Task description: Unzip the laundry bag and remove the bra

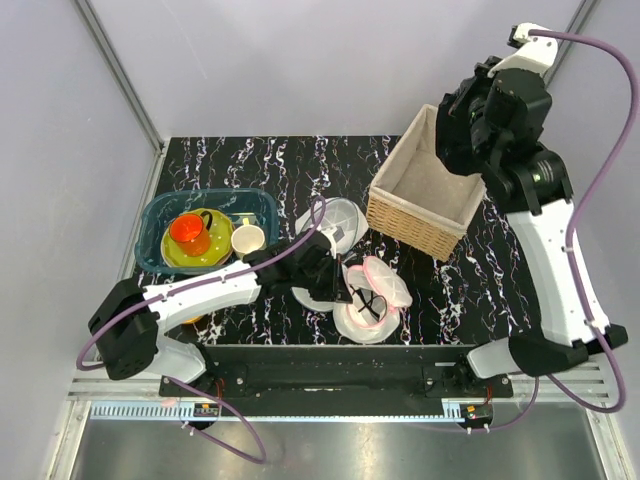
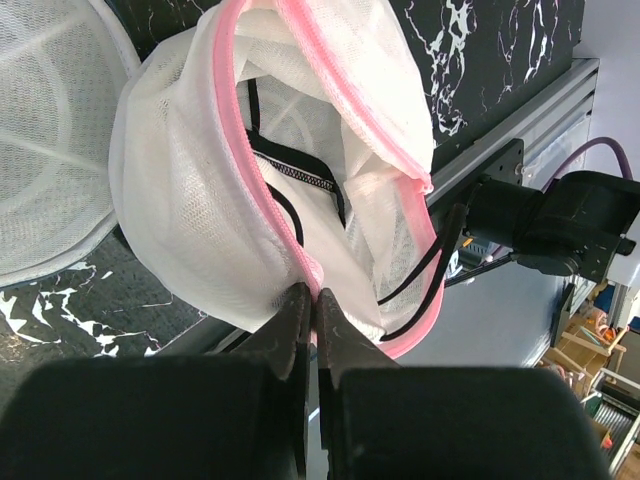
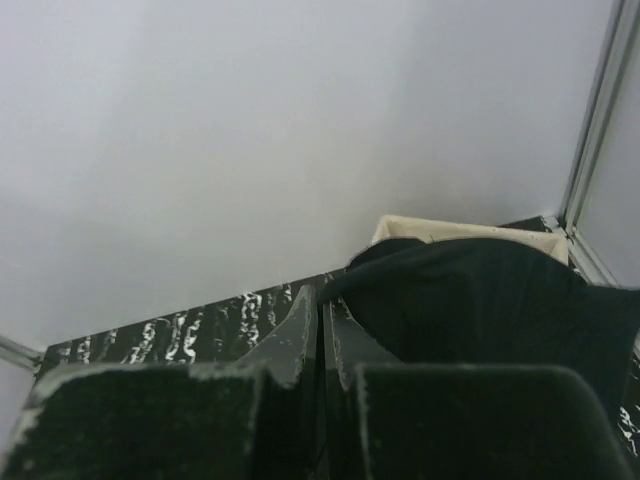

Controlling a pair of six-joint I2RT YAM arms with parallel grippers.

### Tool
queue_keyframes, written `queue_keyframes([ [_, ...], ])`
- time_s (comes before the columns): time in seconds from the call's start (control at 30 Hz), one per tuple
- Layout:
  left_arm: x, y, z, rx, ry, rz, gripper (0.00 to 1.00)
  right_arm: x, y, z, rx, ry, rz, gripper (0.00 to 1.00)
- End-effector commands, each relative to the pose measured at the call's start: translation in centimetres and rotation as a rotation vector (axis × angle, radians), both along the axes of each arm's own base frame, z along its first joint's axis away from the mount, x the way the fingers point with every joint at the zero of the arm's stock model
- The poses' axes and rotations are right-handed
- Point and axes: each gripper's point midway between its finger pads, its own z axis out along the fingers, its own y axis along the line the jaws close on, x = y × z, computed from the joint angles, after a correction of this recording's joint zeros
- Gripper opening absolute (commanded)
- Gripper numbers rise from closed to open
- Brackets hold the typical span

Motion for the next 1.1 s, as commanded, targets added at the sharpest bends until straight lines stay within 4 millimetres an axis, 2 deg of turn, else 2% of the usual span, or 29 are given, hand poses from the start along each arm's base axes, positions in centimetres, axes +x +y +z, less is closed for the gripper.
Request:
queue_keyframes([
  [0.0, 0.7, -0.4, 1.5, -0.056, -0.039, 0.029, 0.0, 4.1, -0.7, -5.3, 0.048, 0.128, 0.058, 0.0],
  [0.03, 0.7, -0.3, 1.5, -0.062, -0.04, 0.031, 0.0, 5.5, -2.0, -6.9, 0.067, 0.164, 0.028, 0.0],
  [0.17, 0.7, -0.2, 2.2, -0.079, -0.058, 0.039, 0.0, 9.0, -3.6, -13.8, 0.074, 0.31, -0.005, 0.0],
  [0.2, 0.7, -0.1, 2.2, -0.071, -0.061, 0.042, 0.0, 10.1, -3.2, -16.3, 0.075, 0.371, 0.029, 0.08],
  [0.23, 0.7, 0.1, 2.2, -0.05, -0.064, 0.051, 0.0, 10.5, -2.9, -17.8, 0.076, 0.416, 0.06, 0.24],
  [0.27, 1.1, 0.4, 2.1, -0.021, -0.089, 0.067, 0.0, 11.0, -3.2, -18.0, 0.09, 0.438, 0.075, 0.49],
  [0.3, 0.8, 0.7, 1.9, 0.006, -0.086, 0.065, 0.0, 11.0, -2.7, -20.8, 0.095, 0.545, 0.098, 0.73],
  [0.33, 0.9, 0.7, 2.2, 0.008, -0.097, 0.07, 0.0, 10.9, -2.5, -21.1, 0.106, 0.566, 0.105, 0.81],
  [0.37, 1.0, 0.8, 2.2, 0.01, -0.1, 0.074, 0.0, 10.7, -2.2, -21.3, 0.116, 0.578, 0.117, 0.84],
  [0.43, 1.0, 1.0, 2.4, 0.008, -0.109, 0.081, 0.0, 9.7, -1.8, -20.2, 0.152, 0.545, 0.134, 0.87],
  [0.47, 1.1, 1.1, 2.6, 0.008, -0.114, 0.083, 0.0, 8.9, -1.7, -21.5, 0.167, 0.568, 0.136, 0.87],
  [0.5, 1.0, 1.2, 2.5, 0.01, -0.114, 0.087, 0.0, 7.7, -1.4, -19.4, 0.189, 0.504, 0.167, 0.87],
  [0.53, 1.0, 1.3, 2.5, 0.009, -0.116, 0.088, 0.0, 6.8, -1.0, -19.0, 0.221, 0.489, 0.176, 0.85],
  [0.57, 0.9, 1.5, 2.5, 0.009, -0.114, 0.091, 0.0, 5.5, -0.4, -20.9, 0.244, 0.529, 0.209, 0.84],
  [0.6, 0.9, 1.6, 2.4, 0.012, -0.112, 0.094, 0.0, 3.2, 0.3, -18.7, 0.276, 0.47, 0.265, 0.82],
  [0.63, 0.8, 1.7, 2.3, 0.009, -0.112, 0.097, 0.0, 1.8, 1.1, -18.5, 0.328, 0.457, 0.298, 0.8],
  [0.67, 0.7, 1.7, 2.2, 0.008, -0.107, 0.098, 0.0, 0.2, 1.8, -21.5, 0.361, 0.51, 0.33, 0.73],
  [0.7, 0.6, 1.8, 2.1, 0.007, -0.109, 0.099, 0.0, -2.5, 3.8, -19.2, 0.407, 0.434, 0.428, 0.68],
  [0.73, 0.6, 2.0, 1.9, 0.017, -0.105, 0.107, 0.0, -4.1, 4.8, -22.1, 0.419, 0.486, 0.463, 0.58],
  [0.8, 0.6, 2.6, 1.4, 0.05, -0.096, 0.119, 0.0, -7.5, 7.1, -22.4, 0.403, 0.491, 0.562, 0.34],
  [0.87, 0.6, 2.8, 1.6, 0.052, -0.098, 0.124, 0.0, -10.9, 10.0, -25.1, 0.368, 0.595, 0.685, 0.19],
  [0.97, 0.4, 2.9, 1.9, 0.042, -0.095, 0.126, 0.0, -14.5, 12.0, -27.0, 0.36, 0.664, 0.798, 0.15],
  [1.07, 0.3, 3.0, 1.9, 0.039, -0.091, 0.136, 0.0, -17.5, 12.8, -27.6, 0.372, 0.685, 0.868, 0.25],
])
